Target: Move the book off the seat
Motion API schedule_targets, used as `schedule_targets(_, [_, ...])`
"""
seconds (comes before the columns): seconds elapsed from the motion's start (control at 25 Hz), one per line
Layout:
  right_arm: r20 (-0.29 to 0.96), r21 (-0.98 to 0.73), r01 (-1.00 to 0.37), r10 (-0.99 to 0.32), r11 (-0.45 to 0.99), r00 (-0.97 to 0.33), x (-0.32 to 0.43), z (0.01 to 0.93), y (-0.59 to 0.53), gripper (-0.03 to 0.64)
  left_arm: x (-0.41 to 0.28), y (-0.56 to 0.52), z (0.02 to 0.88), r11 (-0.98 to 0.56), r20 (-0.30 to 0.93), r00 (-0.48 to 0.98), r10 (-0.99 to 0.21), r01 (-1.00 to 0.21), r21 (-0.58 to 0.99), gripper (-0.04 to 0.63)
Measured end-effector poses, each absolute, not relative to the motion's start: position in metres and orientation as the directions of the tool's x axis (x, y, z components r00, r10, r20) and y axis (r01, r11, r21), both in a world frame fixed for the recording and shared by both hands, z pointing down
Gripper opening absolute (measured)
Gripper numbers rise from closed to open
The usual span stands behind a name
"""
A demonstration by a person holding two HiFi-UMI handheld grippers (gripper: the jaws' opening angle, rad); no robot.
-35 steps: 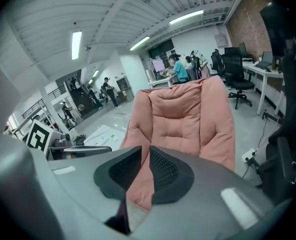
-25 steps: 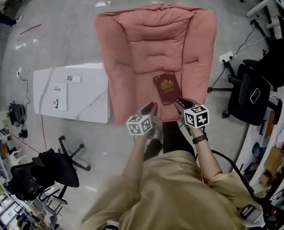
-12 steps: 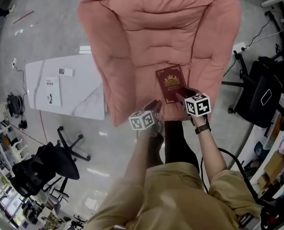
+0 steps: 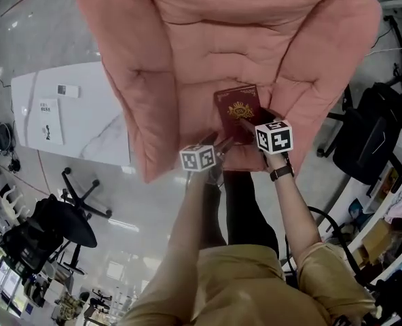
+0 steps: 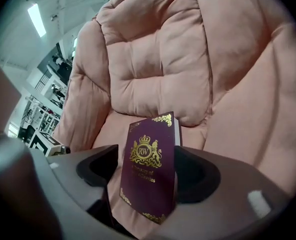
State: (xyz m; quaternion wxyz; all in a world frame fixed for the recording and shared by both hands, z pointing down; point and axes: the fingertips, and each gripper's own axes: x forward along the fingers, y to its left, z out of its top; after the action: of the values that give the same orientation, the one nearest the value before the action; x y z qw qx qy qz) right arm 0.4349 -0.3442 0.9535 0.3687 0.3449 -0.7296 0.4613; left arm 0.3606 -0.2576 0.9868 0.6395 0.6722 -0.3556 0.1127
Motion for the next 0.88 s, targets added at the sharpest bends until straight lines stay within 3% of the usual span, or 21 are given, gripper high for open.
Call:
schedule_targets(0.08, [0.865,-0.411,-0.848,-0.152,0.335,-0.479,0.435,0.967,-0.348,0.389,0.362,-0.260,0.999,0.060,0.583,0.738,-0.339,-0.602,0.797,0.346])
schedule_targets(0.2, [0.881,-0.396,-0.862,-0.132,0.318,-0.453,0.434,0.985,-0.353,0.444,0.371,-0.264,1.012,0.037,0.530,0.777,-0.340,-0.552,0.833,0.415])
schedule_targets(0.28, [0.891,-0.379,-0.870,-0.129,0.315,-0.435,0.432,0.994,-0.357,0.460,0.376,-0.264,1.021,0.032,0.527,0.781,-0.335,-0.549,0.835,0.417])
schedule_targets(0.44, [0.911,-0.353,-0.882,-0.103,0.312,-0.400,0.428,1.016,-0.357,0.446,0.383,-0.261,1.039,0.044,0.557,0.763,-0.327,-0.576,0.816,0.409])
schedule_targets(0.6, [0.907,-0.356,-0.913,-0.163,0.198,-0.389,0.431,1.031,-0.364,0.443,0.394,-0.260,1.052,0.028,0.587,0.752,-0.299,-0.608,0.793,0.334])
schedule_targets(0.68, [0.907,-0.341,-0.925,-0.199,0.167,-0.370,0.436,1.033,-0.368,0.380,0.395,-0.261,1.054,0.028,0.612,0.736,-0.288,-0.633,0.774,0.330])
schedule_targets(0.88, [0.893,-0.368,-0.914,-0.210,0.169,-0.398,0.432,1.018,-0.365,0.368,0.386,-0.258,1.037,0.029,0.630,0.721,-0.287,-0.651,0.758,0.322])
